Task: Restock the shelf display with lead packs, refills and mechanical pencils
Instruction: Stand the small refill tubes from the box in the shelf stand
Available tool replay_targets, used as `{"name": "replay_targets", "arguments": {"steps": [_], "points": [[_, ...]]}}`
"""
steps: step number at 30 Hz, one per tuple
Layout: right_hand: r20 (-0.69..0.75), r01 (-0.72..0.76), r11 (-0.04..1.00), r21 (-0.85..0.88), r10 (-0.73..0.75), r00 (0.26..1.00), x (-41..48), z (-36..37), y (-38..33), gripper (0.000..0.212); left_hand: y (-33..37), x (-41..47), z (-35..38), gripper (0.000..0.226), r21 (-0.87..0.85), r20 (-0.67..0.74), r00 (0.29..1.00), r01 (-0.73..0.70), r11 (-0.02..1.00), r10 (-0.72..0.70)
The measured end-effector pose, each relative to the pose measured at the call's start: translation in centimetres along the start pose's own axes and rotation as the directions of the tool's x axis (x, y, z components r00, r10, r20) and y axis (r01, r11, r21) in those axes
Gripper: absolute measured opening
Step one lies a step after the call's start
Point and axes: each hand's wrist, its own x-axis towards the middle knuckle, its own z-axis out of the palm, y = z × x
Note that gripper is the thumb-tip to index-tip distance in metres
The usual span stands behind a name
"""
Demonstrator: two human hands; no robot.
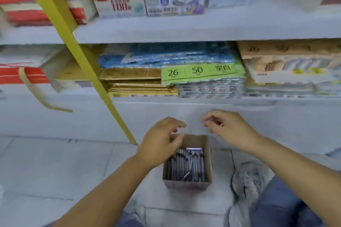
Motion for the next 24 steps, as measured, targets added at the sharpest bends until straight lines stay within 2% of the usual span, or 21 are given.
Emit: {"name": "replay_targets", "arguments": {"steps": [2, 4, 6, 9, 13, 17, 21, 24], "points": [[0.059, -0.144, 0.988, -0.057, 0.147, 0.987, -0.6, 3.0, 5.2, 0.02, -2.4, -1.4, 4.0, 0.025, -0.063, 0.183, 0.972, 0.161, 0.985, -0.147], [0.077, -0.265, 0.963, -0.048, 0.268, 0.96, -1.5, 5.4, 9.4, 0.018, -4.5, -2.3, 7.1, 0.028, -0.041, 0.338, 0.896, 0.32, 0.947, -0.288], [0.125, -0.374, 0.927, -0.031, 0.375, 0.919, -2.4, 7.3, 12.3, 0.02, -6.4, -2.9, 9.6, 0.033, -0.014, 0.432, 0.813, 0.438, 0.899, -0.39], [0.192, -0.488, 0.873, -0.031, 0.484, 0.854, -3.2, 9.3, 14.7, 0.034, -8.5, -2.8, 12.6, 0.047, 0.012, 0.55, 0.691, 0.555, 0.832, -0.469], [0.243, -0.583, 0.812, -0.031, 0.572, 0.783, -3.7, 10.9, 16.0, 0.059, -10.3, -1.8, 16.0, 0.066, 0.086, 0.687, 0.519, 0.638, 0.765, -0.509], [0.272, -0.618, 0.786, -0.017, 0.598, 0.754, -4.1, 11.5, 16.8, 0.056, -11.6, -0.9, 18.4, 0.067, 0.143, 0.762, 0.397, 0.669, 0.729, -0.513], [0.306, -0.647, 0.761, 0.055, 0.604, 0.736, -4.0, 11.5, 16.8, 0.048, -12.8, -0.8, 20.0, 0.044, 0.128, 0.793, 0.328, 0.734, 0.667, -0.513], [0.318, -0.665, 0.741, 0.094, 0.611, 0.725, -3.9, 11.3, 16.5, 0.044, -13.2, -1.3, 21.0, 0.027, 0.137, 0.783, 0.33, 0.735, 0.664, -0.527]]}}
